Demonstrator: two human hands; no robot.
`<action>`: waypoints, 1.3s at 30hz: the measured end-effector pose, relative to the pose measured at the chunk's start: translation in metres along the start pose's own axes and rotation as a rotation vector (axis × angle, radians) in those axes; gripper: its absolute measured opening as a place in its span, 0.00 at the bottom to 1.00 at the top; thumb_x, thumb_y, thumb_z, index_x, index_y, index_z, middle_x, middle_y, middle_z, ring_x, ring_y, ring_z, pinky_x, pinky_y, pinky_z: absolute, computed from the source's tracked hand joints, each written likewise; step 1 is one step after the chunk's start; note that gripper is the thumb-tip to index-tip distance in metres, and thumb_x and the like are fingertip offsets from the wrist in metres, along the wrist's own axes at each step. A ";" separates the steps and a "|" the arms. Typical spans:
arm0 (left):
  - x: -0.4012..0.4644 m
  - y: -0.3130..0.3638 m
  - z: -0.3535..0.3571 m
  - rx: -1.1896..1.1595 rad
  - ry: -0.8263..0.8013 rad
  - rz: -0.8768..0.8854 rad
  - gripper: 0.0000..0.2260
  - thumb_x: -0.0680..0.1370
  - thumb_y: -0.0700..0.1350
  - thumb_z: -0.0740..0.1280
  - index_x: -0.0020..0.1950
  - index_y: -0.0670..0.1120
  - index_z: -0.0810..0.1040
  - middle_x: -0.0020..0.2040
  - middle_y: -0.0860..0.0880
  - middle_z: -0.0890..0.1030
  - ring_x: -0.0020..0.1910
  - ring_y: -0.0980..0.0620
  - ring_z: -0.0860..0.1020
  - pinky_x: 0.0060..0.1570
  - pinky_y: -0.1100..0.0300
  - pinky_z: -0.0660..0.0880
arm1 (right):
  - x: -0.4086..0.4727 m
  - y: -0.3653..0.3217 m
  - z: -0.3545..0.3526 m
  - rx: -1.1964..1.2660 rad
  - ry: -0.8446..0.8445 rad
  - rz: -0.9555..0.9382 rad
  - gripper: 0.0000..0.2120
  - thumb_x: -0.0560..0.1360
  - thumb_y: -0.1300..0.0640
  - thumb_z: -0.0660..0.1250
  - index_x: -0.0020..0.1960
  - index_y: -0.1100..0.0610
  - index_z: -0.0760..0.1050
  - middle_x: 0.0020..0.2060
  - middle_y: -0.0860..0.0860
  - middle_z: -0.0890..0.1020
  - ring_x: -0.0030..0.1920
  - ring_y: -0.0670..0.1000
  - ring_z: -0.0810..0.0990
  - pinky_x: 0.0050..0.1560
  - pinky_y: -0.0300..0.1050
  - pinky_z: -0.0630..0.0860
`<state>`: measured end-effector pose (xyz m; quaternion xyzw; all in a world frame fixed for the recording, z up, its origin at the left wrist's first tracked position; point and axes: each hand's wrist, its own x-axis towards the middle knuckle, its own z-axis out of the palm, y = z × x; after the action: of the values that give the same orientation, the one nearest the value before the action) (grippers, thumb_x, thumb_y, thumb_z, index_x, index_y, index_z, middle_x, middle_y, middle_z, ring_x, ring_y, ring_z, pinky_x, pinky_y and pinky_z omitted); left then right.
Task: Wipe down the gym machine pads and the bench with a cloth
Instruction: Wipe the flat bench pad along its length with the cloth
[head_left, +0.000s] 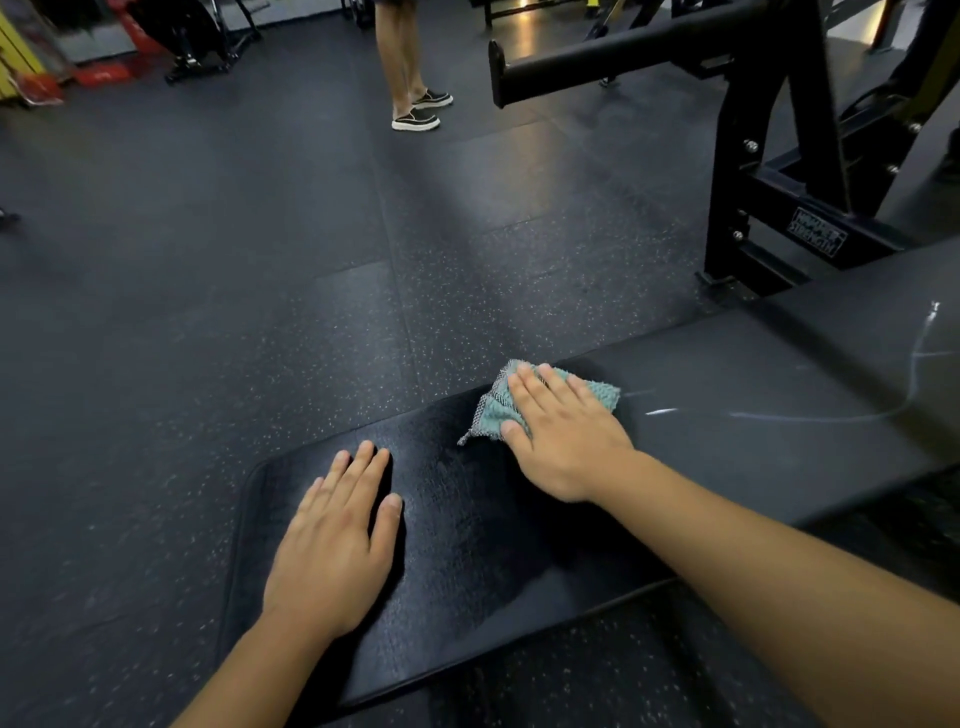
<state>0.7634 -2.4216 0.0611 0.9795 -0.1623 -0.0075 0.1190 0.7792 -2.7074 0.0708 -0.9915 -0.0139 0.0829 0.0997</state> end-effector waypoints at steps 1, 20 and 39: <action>0.000 -0.001 -0.001 0.005 -0.005 0.002 0.31 0.81 0.65 0.39 0.84 0.58 0.51 0.83 0.61 0.48 0.82 0.61 0.42 0.82 0.56 0.45 | -0.015 -0.003 0.003 0.008 -0.002 -0.021 0.32 0.85 0.40 0.39 0.84 0.52 0.37 0.83 0.47 0.38 0.82 0.48 0.34 0.81 0.51 0.34; -0.002 -0.001 0.003 0.002 -0.005 0.005 0.26 0.86 0.58 0.50 0.84 0.53 0.57 0.84 0.54 0.55 0.83 0.54 0.51 0.82 0.49 0.51 | -0.118 -0.065 0.037 0.018 0.012 -0.230 0.31 0.85 0.41 0.40 0.84 0.51 0.38 0.83 0.47 0.39 0.82 0.48 0.34 0.81 0.52 0.33; -0.003 -0.006 0.002 -0.018 0.011 0.009 0.31 0.83 0.66 0.42 0.84 0.55 0.56 0.83 0.58 0.54 0.82 0.58 0.48 0.81 0.52 0.51 | -0.123 -0.023 0.027 0.071 0.057 -0.115 0.31 0.85 0.40 0.41 0.84 0.50 0.38 0.82 0.45 0.37 0.81 0.47 0.32 0.77 0.49 0.30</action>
<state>0.7623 -2.4153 0.0576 0.9777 -0.1659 -0.0033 0.1287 0.6530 -2.6850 0.0697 -0.9868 -0.0652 0.0492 0.1397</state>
